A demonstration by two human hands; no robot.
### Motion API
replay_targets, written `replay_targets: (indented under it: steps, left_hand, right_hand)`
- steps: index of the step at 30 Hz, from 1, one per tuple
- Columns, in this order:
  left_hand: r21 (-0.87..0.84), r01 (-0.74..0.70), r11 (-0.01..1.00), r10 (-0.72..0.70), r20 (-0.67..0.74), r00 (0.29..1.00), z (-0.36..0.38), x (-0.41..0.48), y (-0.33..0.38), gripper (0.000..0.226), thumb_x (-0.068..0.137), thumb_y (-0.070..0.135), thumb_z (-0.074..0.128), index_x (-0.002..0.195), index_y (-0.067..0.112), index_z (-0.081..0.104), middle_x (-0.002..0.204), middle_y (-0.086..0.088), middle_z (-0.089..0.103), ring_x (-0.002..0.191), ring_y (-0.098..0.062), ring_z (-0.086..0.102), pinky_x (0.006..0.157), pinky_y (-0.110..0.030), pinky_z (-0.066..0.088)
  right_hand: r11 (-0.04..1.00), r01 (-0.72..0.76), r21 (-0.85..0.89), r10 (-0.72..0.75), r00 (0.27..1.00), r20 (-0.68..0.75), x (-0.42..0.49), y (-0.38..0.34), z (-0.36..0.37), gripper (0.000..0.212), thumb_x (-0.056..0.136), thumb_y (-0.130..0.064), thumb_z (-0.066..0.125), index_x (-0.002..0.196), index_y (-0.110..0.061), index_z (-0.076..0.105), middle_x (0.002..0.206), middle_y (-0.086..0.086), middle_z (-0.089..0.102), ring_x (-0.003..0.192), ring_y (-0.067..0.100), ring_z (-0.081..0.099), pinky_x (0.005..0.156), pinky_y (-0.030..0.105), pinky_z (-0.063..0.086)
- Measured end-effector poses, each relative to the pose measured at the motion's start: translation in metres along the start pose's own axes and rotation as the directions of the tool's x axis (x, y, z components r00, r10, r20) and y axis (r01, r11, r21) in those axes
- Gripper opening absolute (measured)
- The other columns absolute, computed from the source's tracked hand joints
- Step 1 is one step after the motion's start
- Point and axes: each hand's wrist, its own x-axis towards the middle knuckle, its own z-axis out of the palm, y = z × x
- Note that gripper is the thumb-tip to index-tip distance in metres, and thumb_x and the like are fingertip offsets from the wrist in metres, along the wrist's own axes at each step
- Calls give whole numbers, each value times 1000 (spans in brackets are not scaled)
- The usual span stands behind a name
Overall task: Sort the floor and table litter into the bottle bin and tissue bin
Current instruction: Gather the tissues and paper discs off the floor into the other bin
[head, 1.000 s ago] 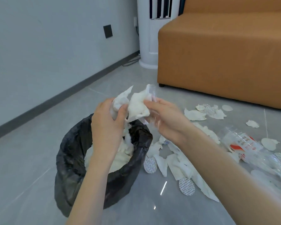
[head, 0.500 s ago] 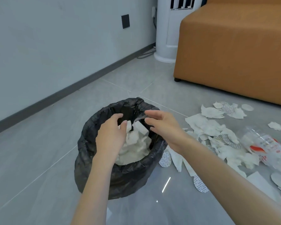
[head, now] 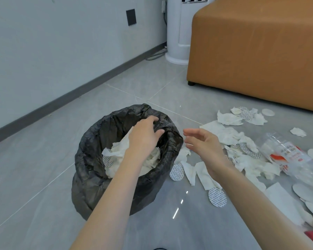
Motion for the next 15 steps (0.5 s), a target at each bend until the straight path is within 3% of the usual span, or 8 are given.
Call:
replay_targets:
  steps: [4, 6, 11, 15]
  left_hand:
    - [-45, -26, 999, 22, -76, 997, 7, 3, 1, 17, 90, 27, 62, 106, 25, 62, 85, 10, 63, 89, -16, 62, 65, -26, 40]
    - [-72, -16, 997, 3, -178, 984, 3, -3, -3, 6, 91, 26, 60, 94, 27, 66, 78, 13, 61, 82, -14, 62, 60, -25, 38]
    - [190, 41, 981, 43, -418, 908, -21, -31, -32, 21, 96, 27, 50, 103, 34, 69, 95, 5, 69, 84, -23, 64, 63, -32, 45]
    - [310, 233, 922, -118, -348, 930, -24, -35, -56, 30, 92, 11, 50, 106, 29, 70, 97, -2, 69, 84, -28, 62, 61, -29, 34]
  right_hand:
    - [999, 13, -46, -12, 999, 32, -2, 6, 2, 24, 88, -4, 58, 101, -21, 69, 104, -8, 69, 105, 10, 62, 98, 34, 49]
    - [997, 22, -70, -19, 999, 42, -4, 6, 4, 25, 89, -5, 57, 103, -21, 70, 104, -10, 69, 102, 7, 63, 97, 31, 49]
    - [995, 31, -90, -25, 998, 65, -9, 8, 9, 25, 90, -6, 56, 102, -23, 69, 105, -12, 68, 97, 3, 63, 93, 28, 50]
    - [993, 35, -112, -27, 997, 71, -11, 12, 19, 27, 90, -7, 55, 102, -26, 69, 106, -10, 68, 95, 5, 63, 92, 32, 52]
